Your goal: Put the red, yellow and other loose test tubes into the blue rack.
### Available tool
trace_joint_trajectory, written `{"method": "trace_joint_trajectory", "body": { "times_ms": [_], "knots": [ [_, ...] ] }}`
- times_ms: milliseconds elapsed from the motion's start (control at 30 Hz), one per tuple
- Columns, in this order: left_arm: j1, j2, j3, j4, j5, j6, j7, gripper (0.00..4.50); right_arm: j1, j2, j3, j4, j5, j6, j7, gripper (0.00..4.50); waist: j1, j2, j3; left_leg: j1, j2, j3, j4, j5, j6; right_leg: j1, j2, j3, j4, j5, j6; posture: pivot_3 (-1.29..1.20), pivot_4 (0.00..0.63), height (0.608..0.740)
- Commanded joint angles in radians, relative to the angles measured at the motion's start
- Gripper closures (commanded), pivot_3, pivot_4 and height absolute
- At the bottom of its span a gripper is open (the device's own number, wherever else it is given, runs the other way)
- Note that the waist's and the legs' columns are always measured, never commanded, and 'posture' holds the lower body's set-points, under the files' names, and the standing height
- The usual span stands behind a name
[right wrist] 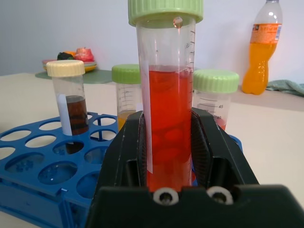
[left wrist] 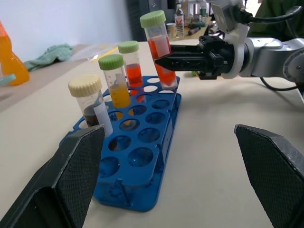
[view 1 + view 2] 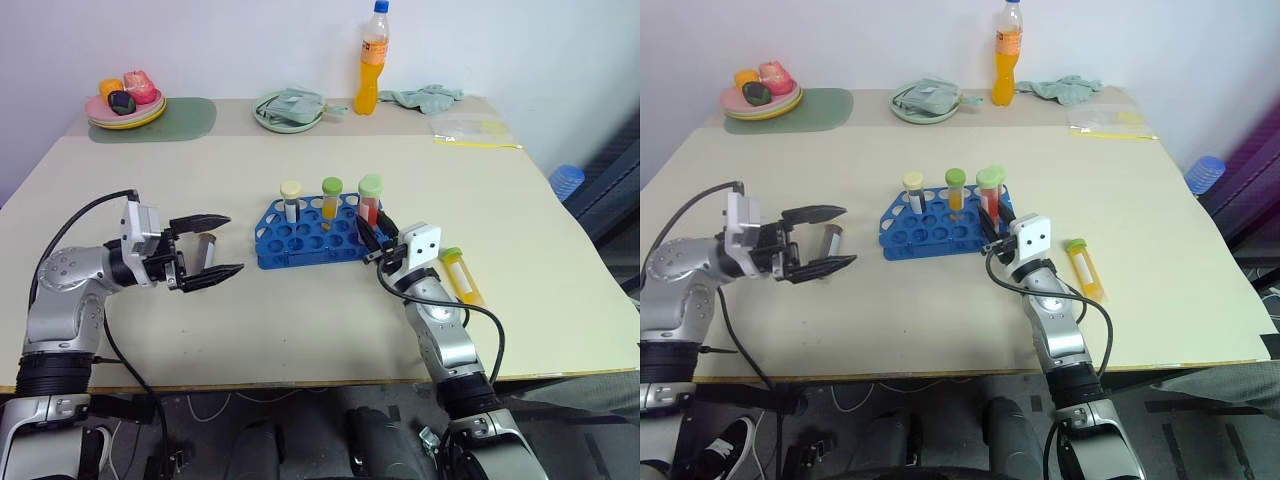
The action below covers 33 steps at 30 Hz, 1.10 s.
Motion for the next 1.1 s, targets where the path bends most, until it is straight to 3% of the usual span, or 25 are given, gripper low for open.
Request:
{"method": "trace_joint_trajectory", "body": {
  "times_ms": [33,700,1100],
  "knots": [
    [-0.005,0.019,0.037,-0.003,-0.010,-0.025,-0.016,0.00,-0.018,-0.010,-0.035,0.021,-0.006,-0.032,-0.001,3.71,0.000,0.000,0.000,0.000,0.000,0.000,0.000,0.000,0.000,0.000,0.000,0.000,0.000,0.000,0.000,0.00,0.150,0.740],
    [-0.003,0.020,0.025,-0.142,-0.019,0.076,0.059,0.00,-0.004,0.025,-0.040,0.023,-0.008,-0.030,0.032,3.71,-0.001,0.000,0.000,0.002,0.000,0.000,0.000,0.000,0.000,0.001,0.000,0.000,0.001,0.001,0.001,0.00,0.150,0.740],
    [-0.024,0.021,0.022,-0.221,-0.024,0.157,0.115,0.00,-0.039,0.057,-0.074,0.132,0.008,-0.083,0.010,3.71,-0.001,0.000,0.000,0.002,0.000,0.000,0.000,0.000,0.000,0.001,0.000,0.000,0.001,0.001,0.001,0.00,0.150,0.740]
  ]
}}
